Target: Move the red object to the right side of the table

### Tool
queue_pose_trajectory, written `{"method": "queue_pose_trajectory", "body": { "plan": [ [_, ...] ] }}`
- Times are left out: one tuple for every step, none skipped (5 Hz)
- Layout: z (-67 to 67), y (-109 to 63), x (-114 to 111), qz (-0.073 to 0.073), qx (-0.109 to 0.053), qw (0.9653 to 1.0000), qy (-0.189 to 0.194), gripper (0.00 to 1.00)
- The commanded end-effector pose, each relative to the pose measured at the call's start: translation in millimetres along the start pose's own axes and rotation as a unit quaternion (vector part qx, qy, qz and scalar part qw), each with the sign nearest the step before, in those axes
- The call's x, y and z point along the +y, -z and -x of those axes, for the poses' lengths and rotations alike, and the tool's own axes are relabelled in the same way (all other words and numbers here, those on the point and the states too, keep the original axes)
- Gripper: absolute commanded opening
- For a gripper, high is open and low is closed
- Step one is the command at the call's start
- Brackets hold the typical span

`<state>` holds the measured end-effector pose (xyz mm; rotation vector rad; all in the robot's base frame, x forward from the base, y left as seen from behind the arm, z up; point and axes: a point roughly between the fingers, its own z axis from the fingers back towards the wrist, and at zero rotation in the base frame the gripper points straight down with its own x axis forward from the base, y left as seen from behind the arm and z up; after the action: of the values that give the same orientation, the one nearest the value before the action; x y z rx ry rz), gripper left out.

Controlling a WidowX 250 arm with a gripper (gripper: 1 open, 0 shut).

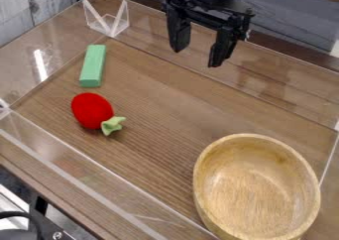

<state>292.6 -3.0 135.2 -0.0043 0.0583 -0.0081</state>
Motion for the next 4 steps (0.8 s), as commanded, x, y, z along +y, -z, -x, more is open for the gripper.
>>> {"method": "queue_pose_trajectory", "body": {
  "plan": [
    [1.7,14.7,13,0.001,0.012,0.9993,0.035,1.0],
    [12.0,25.9,39,-0.011,0.026,0.9892,0.144,1.0],
    [23.3,33.0,71,-0.028,0.025,0.9706,0.238,1.0],
    [44.8,38.8,85,-0.045,0.024,0.954,0.295,1.0]
  ]
}}
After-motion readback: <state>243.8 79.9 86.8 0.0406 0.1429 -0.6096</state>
